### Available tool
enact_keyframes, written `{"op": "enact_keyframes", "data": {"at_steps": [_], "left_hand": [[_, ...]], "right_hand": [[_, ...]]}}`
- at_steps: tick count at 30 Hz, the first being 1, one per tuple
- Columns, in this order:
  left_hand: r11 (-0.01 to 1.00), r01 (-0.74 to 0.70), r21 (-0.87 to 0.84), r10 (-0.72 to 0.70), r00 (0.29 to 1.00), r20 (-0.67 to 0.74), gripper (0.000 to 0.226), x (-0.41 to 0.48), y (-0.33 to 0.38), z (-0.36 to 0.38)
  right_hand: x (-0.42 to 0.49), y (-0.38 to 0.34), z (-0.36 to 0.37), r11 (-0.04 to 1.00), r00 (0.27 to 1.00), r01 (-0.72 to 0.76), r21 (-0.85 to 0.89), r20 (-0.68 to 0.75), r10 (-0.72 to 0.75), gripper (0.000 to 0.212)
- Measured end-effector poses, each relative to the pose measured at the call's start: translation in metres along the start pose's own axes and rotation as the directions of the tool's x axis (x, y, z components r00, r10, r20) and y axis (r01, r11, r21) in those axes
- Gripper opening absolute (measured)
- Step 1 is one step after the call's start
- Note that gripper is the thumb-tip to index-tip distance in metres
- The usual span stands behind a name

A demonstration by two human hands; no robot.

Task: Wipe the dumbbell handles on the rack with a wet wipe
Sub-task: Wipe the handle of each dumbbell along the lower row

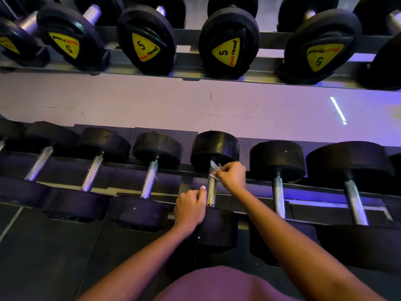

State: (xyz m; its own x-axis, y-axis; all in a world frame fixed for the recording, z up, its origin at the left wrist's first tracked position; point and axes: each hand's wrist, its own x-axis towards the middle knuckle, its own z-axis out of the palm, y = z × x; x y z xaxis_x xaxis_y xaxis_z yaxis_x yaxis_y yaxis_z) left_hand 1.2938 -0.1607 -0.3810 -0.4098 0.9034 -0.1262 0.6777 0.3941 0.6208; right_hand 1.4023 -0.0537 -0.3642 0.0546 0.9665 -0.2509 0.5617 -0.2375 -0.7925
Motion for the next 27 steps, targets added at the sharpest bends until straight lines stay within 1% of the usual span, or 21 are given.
{"op": "enact_keyframes", "data": {"at_steps": [2, 4, 6, 7, 9, 11, 12, 15, 16, 18, 21, 25, 27], "left_hand": [[1.0, -0.007, -0.006, 0.007, 1.0, 0.006, 0.056, -0.001, 0.0, 0.0], [1.0, -0.02, -0.011, 0.02, 1.0, 0.01, 0.055, -0.001, 0.0, 0.0], [1.0, -0.024, -0.005, 0.024, 1.0, 0.014, 0.055, 0.0, 0.0, 0.0], [1.0, -0.024, -0.005, 0.025, 1.0, 0.018, 0.054, 0.001, -0.001, 0.001], [1.0, -0.026, -0.01, 0.027, 0.999, 0.023, 0.053, 0.001, 0.0, 0.0], [1.0, -0.021, -0.008, 0.021, 1.0, 0.023, 0.053, 0.0, 0.001, -0.001], [1.0, -0.017, -0.006, 0.018, 1.0, 0.022, 0.053, -0.001, 0.0, -0.001], [1.0, 0.005, -0.011, -0.004, 1.0, 0.017, 0.056, -0.002, 0.001, -0.002], [1.0, 0.007, -0.011, -0.007, 1.0, 0.015, 0.056, -0.003, 0.002, -0.002], [1.0, 0.005, -0.013, -0.005, 1.0, 0.016, 0.055, -0.004, 0.005, -0.004], [1.0, 0.006, -0.014, -0.006, 1.0, 0.011, 0.053, -0.004, 0.005, -0.005], [1.0, -0.008, -0.011, 0.008, 1.0, 0.009, 0.05, -0.004, 0.006, -0.005], [1.0, -0.006, -0.011, 0.006, 1.0, 0.013, 0.049, -0.004, 0.008, -0.007]], "right_hand": [[-0.008, 0.008, 0.0, 1.0, 0.997, -0.012, -0.028, 0.074, 0.014, 0.024], [-0.02, 0.016, -0.002, 0.996, 0.984, 0.004, -0.093, 0.178, 0.013, 0.029], [-0.032, 0.025, -0.003, 0.983, 0.964, 0.035, -0.179, 0.267, 0.014, 0.028], [-0.038, 0.029, -0.003, 0.978, 0.958, 0.049, -0.203, 0.286, 0.012, 0.026], [-0.042, 0.033, -0.005, 0.978, 0.954, 0.059, -0.199, 0.301, 0.004, 0.023], [-0.037, 0.03, -0.01, 0.987, 0.95, 0.047, -0.153, 0.311, 0.003, 0.023], [-0.032, 0.026, -0.011, 0.99, 0.96, 0.054, -0.132, 0.28, -0.015, 0.023], [-0.008, 0.012, -0.011, 0.997, 0.994, 0.078, -0.029, 0.084, -0.076, 0.019], [-0.001, 0.008, -0.008, 0.997, 0.996, 0.077, 0.0, 0.048, -0.077, 0.019], [0.008, 0.007, 0.0, 0.997, 0.997, 0.078, -0.027, 0.021, -0.078, 0.016], [0.007, 0.012, 0.005, 0.988, 0.991, 0.127, -0.09, 0.06, -0.122, 0.014], [-0.019, 0.028, -0.002, 0.977, 0.97, 0.147, -0.155, 0.215, -0.112, 0.019], [-0.033, 0.037, -0.004, 0.978, 0.95, 0.144, -0.148, 0.297, -0.095, 0.02]]}}
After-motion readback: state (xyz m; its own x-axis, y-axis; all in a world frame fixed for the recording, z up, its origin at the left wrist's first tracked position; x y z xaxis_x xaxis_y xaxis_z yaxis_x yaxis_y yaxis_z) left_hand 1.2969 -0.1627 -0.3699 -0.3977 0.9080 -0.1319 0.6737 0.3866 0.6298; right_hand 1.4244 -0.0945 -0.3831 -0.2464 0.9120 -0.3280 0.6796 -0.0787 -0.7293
